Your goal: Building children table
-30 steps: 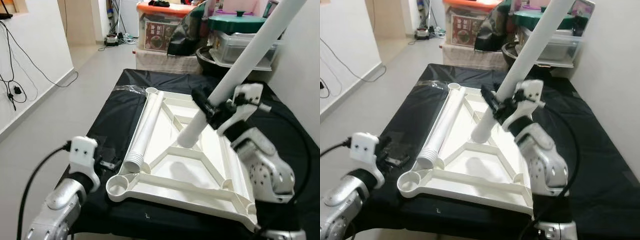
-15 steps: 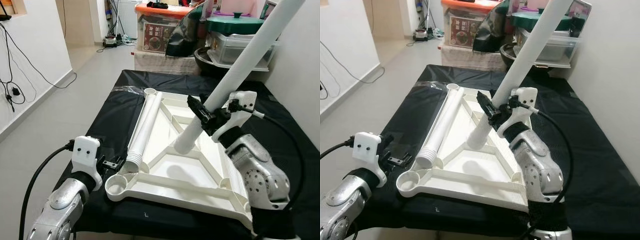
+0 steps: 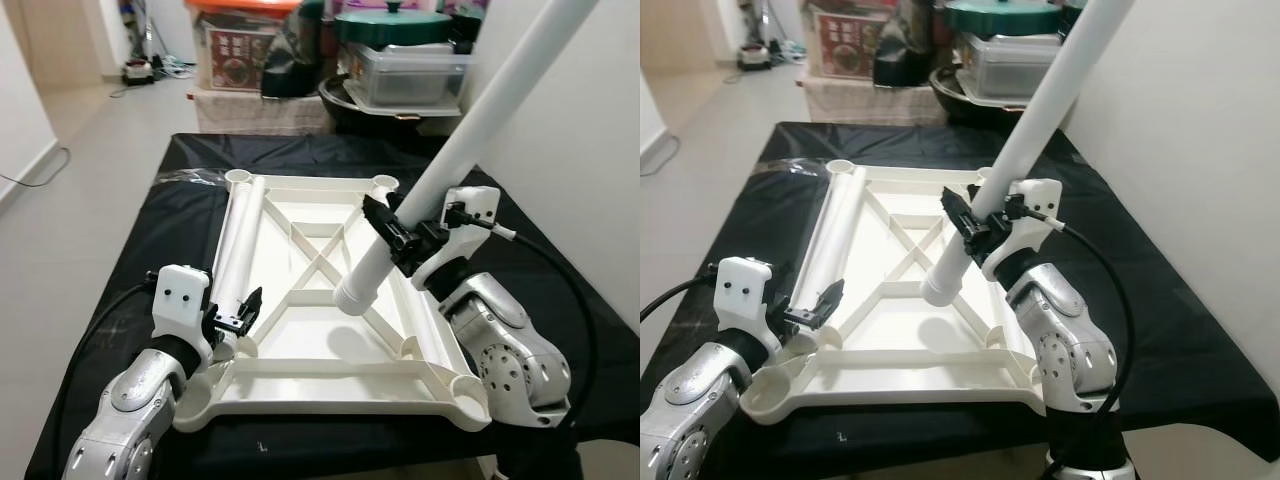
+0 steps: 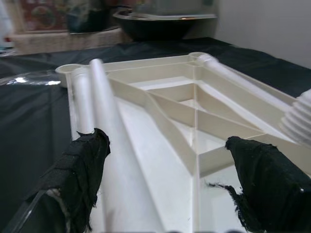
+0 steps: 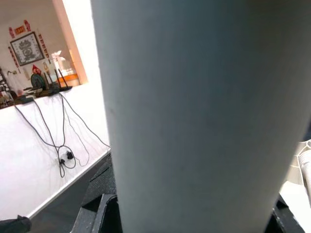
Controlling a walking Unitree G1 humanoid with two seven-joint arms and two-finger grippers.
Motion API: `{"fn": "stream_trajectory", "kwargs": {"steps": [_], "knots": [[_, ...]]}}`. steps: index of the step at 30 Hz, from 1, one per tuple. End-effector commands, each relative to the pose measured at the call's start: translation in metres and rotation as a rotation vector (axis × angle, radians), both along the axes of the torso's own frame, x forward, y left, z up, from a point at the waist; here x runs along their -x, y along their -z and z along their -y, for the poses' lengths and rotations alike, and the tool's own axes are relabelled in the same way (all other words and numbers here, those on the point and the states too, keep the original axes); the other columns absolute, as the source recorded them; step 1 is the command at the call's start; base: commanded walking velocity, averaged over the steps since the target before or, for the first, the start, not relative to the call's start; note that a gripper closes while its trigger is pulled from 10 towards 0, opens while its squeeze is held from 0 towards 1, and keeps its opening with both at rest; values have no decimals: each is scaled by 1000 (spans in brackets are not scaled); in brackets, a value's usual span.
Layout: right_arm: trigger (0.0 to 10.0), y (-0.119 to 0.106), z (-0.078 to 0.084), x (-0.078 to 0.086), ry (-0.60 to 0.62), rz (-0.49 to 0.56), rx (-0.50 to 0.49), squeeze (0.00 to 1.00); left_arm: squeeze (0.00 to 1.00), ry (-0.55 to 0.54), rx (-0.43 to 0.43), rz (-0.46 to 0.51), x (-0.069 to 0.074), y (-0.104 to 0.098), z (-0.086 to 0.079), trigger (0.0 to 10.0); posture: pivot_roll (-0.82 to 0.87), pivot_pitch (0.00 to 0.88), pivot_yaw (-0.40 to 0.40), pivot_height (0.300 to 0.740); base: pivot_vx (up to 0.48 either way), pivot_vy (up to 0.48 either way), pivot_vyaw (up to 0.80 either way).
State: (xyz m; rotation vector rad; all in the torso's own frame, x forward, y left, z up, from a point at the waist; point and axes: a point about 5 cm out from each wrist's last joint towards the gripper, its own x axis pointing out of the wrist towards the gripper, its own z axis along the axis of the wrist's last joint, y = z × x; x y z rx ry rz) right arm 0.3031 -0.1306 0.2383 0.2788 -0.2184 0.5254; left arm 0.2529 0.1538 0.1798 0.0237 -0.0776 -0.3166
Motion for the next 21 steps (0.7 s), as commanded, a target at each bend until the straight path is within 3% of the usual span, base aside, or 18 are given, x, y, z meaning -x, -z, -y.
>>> {"fn": "stream_trajectory", "kwargs": {"steps": [1,9,21], "knots": [[10000,-2,-2,3,-14,11,-4,0,0,4,2,-9,-1,3,1,10000,35,0,-89,740,0,0,-769],[10000,-9,-9,5,-40,59,-14,0,0,48,-5,17,-2,3,10,10000,34,0,-90,740,0,0,0],[10000,-17,-6,4,-65,90,-14,0,0,63,-28,25,-2,3,16,10000,30,0,-93,740,0,-480,0]]}}
